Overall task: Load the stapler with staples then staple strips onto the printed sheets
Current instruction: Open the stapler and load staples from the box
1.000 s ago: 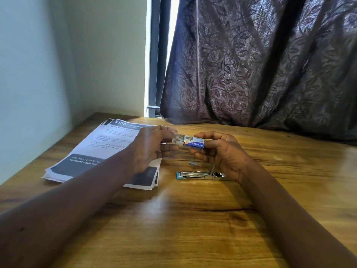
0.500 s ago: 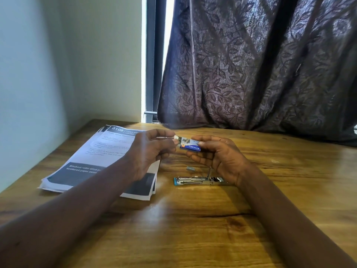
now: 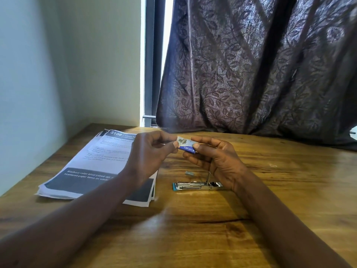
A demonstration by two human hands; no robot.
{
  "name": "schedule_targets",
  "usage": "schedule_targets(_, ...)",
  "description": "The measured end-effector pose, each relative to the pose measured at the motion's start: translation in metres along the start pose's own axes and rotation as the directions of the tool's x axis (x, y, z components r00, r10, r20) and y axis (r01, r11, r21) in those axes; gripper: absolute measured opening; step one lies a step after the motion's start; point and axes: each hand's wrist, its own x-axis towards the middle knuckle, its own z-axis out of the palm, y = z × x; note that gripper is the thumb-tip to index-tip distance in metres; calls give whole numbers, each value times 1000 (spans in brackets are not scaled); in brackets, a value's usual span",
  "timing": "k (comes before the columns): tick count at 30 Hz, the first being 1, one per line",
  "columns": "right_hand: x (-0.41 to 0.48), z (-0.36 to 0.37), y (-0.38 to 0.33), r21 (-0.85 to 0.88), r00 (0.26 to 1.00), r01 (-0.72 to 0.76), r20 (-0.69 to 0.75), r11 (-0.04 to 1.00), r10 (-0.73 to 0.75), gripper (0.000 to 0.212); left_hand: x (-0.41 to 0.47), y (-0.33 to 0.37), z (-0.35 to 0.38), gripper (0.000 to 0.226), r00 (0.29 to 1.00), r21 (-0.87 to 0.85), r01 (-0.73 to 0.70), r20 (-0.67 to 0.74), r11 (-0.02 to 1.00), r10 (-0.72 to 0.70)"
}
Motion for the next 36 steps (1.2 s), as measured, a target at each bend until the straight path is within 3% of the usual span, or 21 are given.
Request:
schedule_targets(8, 2, -3, -1, -31, 999, 29, -39, 999, -30, 23, 0, 0, 2, 21, 997, -67, 42, 73, 997, -38)
schedule_targets(13, -2, -10, -10, -84, 1000, 14, 1, 996, -14, 25, -5, 2, 7, 53, 994, 98, -35, 111, 995, 24)
schedule_targets(17, 0, -11, -11, -130, 999, 35, -21, 991, -38, 29, -5, -2, 8, 38, 992, 280, -121, 80, 952, 103)
schedule_targets(19, 2, -10, -7, -241, 995, 53, -70, 969, -72, 30, -5, -4, 9, 35, 992, 321, -121, 59, 939, 108)
schedule_targets(24, 1, -8, 0, -596, 985, 38, -115, 802, -132, 46, -8, -7, 16, 30, 980, 457, -198, 91, 867, 175)
schedule_targets(28, 2, -9, 4, -736, 983, 54, -81, 675, -167, 59, -9, -3, 26, 29, 956, 526, -292, 137, 799, 259)
schedule_targets(33, 3, -18, 3, -801, 953, 62, -129, 595, -273, 41, -11, -1, 29, 40, 935, 539, -354, 227, 765, 272)
schedule_targets(36, 6, -28, 3, -944, 898, -35, -174, 328, -405, 50, -10, -2, 24, 39, 938, 525, -331, 271, 784, 215)
